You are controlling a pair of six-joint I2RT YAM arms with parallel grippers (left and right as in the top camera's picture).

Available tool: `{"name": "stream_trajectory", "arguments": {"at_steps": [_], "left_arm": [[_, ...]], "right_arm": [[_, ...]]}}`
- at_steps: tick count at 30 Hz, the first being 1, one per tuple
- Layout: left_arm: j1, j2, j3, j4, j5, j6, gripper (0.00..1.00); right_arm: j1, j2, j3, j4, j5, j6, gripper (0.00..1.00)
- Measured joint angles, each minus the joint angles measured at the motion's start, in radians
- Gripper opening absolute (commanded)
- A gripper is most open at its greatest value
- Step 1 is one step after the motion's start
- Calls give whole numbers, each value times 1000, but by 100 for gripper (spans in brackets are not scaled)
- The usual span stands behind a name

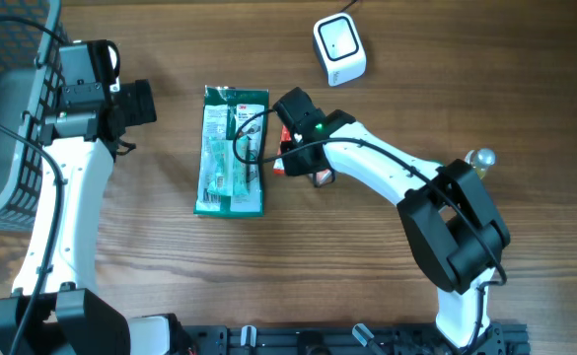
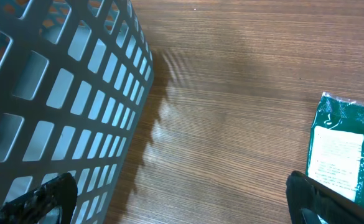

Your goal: Scan the item barcode

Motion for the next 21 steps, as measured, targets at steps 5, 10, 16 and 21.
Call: {"name": "stream_trajectory", "arguments": {"at_steps": [5,10,16,21], "left_arm": [[0,0,0,0,0,0,100],[0,0,0,0,0,0,100],[0,0,0,0,0,0,100],[0,0,0,0,0,0,100]], "right_arm": [[0,0,0,-123,0,-13,23],[-18,-5,6,-185,-40,-68,27],[-97,-62,51,-194,-110,-121,26],[-217,-70,54,-190,-114,-156,30]]}}
